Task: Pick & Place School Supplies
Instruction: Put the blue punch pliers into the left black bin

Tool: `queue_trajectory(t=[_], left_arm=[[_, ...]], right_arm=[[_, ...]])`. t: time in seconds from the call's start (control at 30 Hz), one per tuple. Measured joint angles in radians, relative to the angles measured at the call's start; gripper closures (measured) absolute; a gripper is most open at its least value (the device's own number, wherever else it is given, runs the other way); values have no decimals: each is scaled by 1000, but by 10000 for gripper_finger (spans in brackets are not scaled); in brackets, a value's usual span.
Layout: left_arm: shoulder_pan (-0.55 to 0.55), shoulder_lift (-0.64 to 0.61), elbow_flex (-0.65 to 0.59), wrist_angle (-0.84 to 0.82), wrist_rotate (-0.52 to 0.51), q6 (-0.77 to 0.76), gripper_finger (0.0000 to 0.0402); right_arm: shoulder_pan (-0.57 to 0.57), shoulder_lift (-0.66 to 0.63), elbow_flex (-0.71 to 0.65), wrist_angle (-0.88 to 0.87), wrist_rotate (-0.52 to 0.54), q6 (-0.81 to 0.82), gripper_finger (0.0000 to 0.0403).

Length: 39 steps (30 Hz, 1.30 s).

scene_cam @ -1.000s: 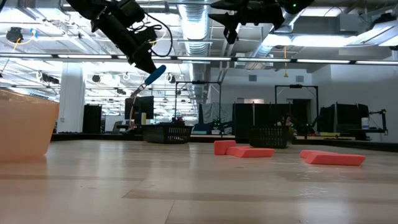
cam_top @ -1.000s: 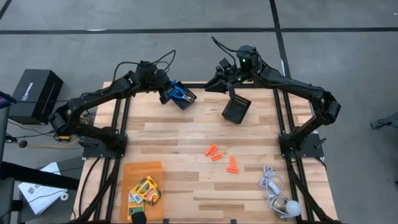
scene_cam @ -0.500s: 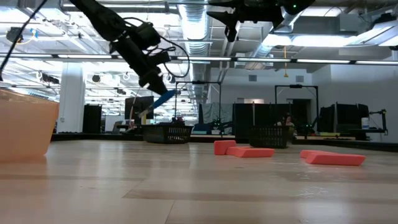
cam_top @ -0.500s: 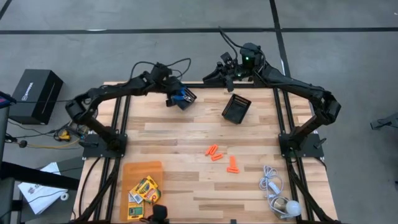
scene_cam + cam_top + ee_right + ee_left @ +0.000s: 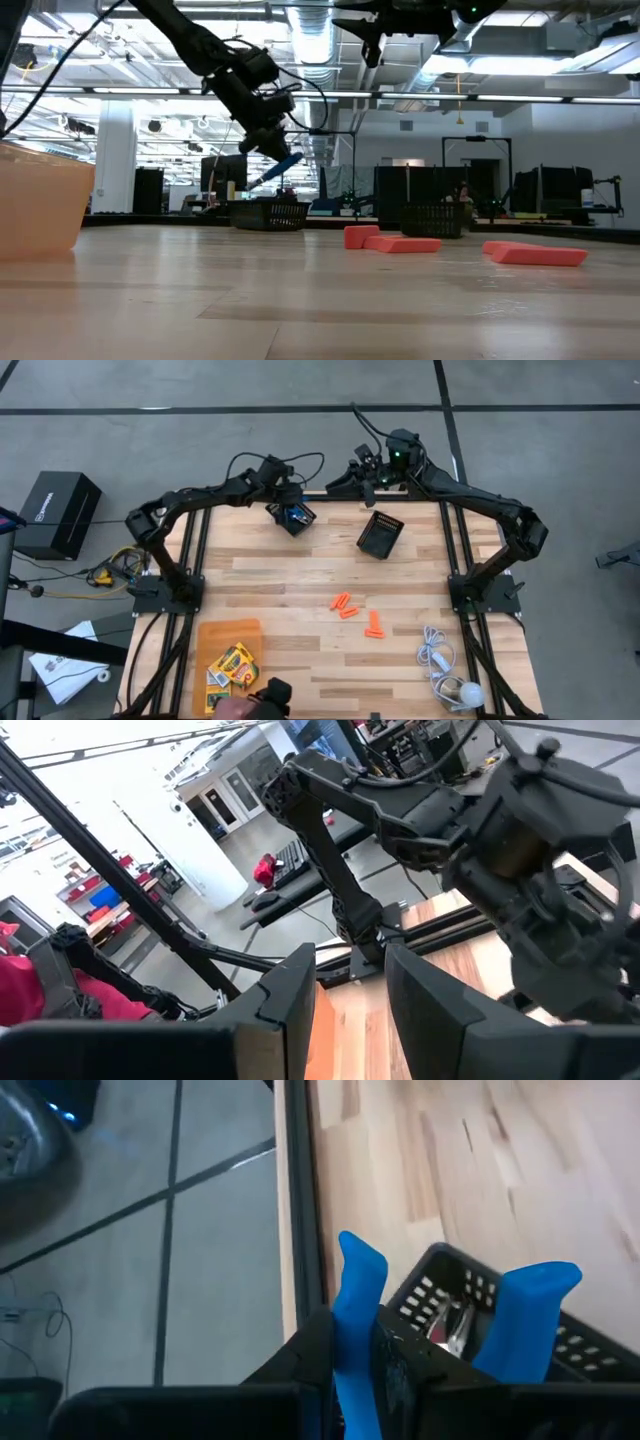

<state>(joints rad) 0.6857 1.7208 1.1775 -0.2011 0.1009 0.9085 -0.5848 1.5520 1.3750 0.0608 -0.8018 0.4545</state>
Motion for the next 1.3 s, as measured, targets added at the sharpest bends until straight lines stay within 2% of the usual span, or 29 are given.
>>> queue_trajectory(t=[0.63,1.13,1.2,1.3], left_arm=[[4,90,0,-19,-41,78,368],[6,95,-1,-23,-38,80,368],[6,95,-1,-22,-37,80,359],[6,95,-1,-21,-37,82,325]], right_arm=[[-14,0,0,-4,-38,-3,287],[-14,0,0,-8,-39,-20,287],[-13,0,0,-8,-39,-20,287],[-13,0,0,-8,-42,-20,287]])
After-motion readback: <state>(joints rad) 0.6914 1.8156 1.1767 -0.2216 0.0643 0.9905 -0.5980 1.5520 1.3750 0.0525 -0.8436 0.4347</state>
